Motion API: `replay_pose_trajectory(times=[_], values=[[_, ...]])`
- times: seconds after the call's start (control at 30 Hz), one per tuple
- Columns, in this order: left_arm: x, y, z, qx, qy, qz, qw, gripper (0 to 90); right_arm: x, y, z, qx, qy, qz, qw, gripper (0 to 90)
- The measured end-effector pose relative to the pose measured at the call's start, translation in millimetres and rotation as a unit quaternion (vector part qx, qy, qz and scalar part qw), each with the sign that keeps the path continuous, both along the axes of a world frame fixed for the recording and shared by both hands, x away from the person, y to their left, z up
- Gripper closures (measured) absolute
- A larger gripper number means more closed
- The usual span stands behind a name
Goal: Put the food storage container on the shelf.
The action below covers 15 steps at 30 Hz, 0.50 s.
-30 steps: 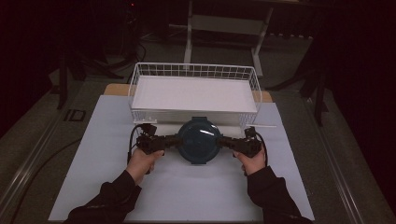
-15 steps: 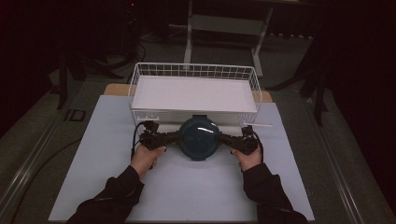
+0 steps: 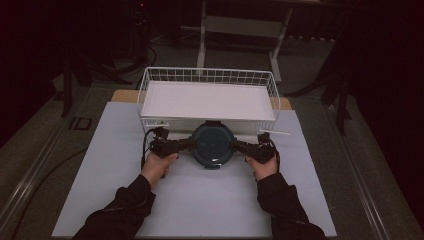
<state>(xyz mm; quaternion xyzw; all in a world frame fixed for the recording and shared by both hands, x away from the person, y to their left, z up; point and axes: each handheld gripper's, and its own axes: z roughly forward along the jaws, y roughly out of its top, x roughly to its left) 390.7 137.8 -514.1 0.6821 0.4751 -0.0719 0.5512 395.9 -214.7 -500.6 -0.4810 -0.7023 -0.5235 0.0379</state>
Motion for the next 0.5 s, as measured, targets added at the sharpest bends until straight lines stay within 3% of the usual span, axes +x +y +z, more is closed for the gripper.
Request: replay_pose_trajectory(times=[0.03,0.1,0.13,0.23,0.3,0.5], values=[[0.4,0.7,-1.5,-0.001,-0.001,0.002,1.0000,54.9,0.7,0.3,-0.5,-0.002,-0.004,-0.002,1.0000,52.9],[-1.1,-0.6,-2.4,0.016,-0.028,0.014,0.9994,52.7,0.6,1.5,-0.6,-0.002,0.001,-0.006,1.0000,51.9],[-0.7,-1.1,-2.0,0.020,-0.031,0.022,0.9991,51.7,0.9,2.5,-1.4,-0.004,0.005,-0.007,0.9999,51.1],[2.7,-0.9,-3.1,0.016,-0.035,0.033,0.9987,50.4,2.9,5.0,-2.9,-0.004,-0.005,-0.018,0.9998,50.3],[4.4,-0.3,-3.5,0.011,-0.028,0.034,0.9990,50.3,4.3,6.6,-2.0,-0.009,-0.021,-0.021,0.9995,51.3],[7.0,-1.1,-3.1,0.021,-0.031,0.046,0.9982,44.5,5.7,7.4,-1.3,0.000,-0.003,-0.030,0.9995,51.1]])
